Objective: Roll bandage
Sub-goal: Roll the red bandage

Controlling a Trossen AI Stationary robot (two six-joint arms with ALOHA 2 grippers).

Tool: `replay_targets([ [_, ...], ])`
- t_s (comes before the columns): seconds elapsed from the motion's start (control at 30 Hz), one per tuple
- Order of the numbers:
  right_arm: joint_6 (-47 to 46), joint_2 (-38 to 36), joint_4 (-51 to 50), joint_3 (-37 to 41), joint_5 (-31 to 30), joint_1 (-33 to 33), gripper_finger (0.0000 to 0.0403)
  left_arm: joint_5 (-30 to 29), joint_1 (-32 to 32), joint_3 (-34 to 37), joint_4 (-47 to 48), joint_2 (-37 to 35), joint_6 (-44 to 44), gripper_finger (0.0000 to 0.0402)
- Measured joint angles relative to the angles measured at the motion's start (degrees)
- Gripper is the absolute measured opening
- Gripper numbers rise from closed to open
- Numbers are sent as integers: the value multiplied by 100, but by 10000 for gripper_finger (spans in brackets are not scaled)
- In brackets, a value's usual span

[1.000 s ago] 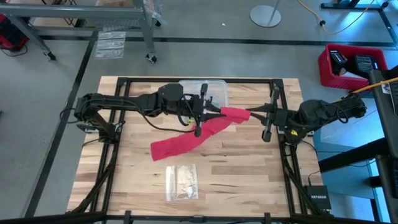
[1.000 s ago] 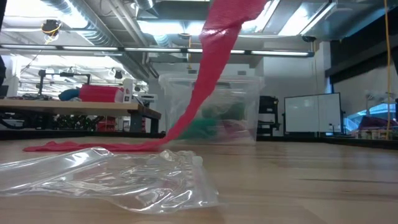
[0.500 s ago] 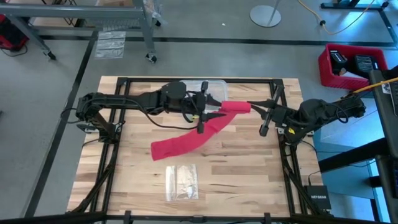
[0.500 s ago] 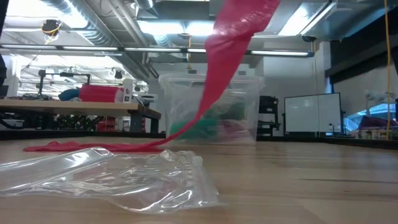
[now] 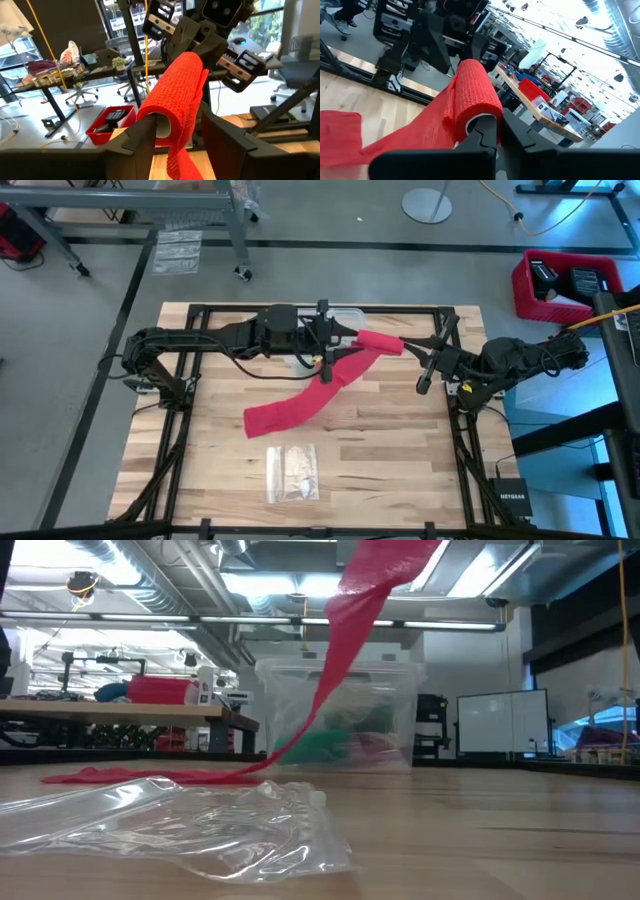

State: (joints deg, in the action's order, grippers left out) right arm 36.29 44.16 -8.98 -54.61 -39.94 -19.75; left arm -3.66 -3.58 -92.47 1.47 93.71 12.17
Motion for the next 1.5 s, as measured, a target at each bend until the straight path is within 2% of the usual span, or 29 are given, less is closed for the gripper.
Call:
replay_targets([
  [0.17, -11, -11, -11, -2, -48, 0, 7, -8, -42, -233, 370, -64, 29, 156],
  [0.43, -11, -20, -18, 0, -286, -4, 7, -46, -89, -790, 1872, -127, -11, 216],
  [0.6, 4, -20, 299, 2, -451, -4, 7, -39, -117, -838, 2527, -252, -257, 225],
  [0.8, 125, -13, 396, 2, -400, -4, 7, 12, -279, -279, 2294, -162, -537, 225],
  [0.97, 125, -16, 424, 2, -293, -4, 7, 851, -484, -51, 1937, -134, -856, 217],
  [1.07, 129, -13, 422, 2, -293, -4, 7, 1038, -435, 25, 1890, 6, -779, 194],
  [1.13, 131, -7, 459, 2, -295, -3, 7, 1069, -362, 29, 1856, 93, -671, 160],
  [1.3, 165, -7, 657, 2, -299, -4, 7, 1083, -224, 11, 1879, 198, -408, 24],
  [1.5, 283, -7, 1369, 2, -304, -4, 7, 907, -9, 20, 1942, 390, -422, 3],
])
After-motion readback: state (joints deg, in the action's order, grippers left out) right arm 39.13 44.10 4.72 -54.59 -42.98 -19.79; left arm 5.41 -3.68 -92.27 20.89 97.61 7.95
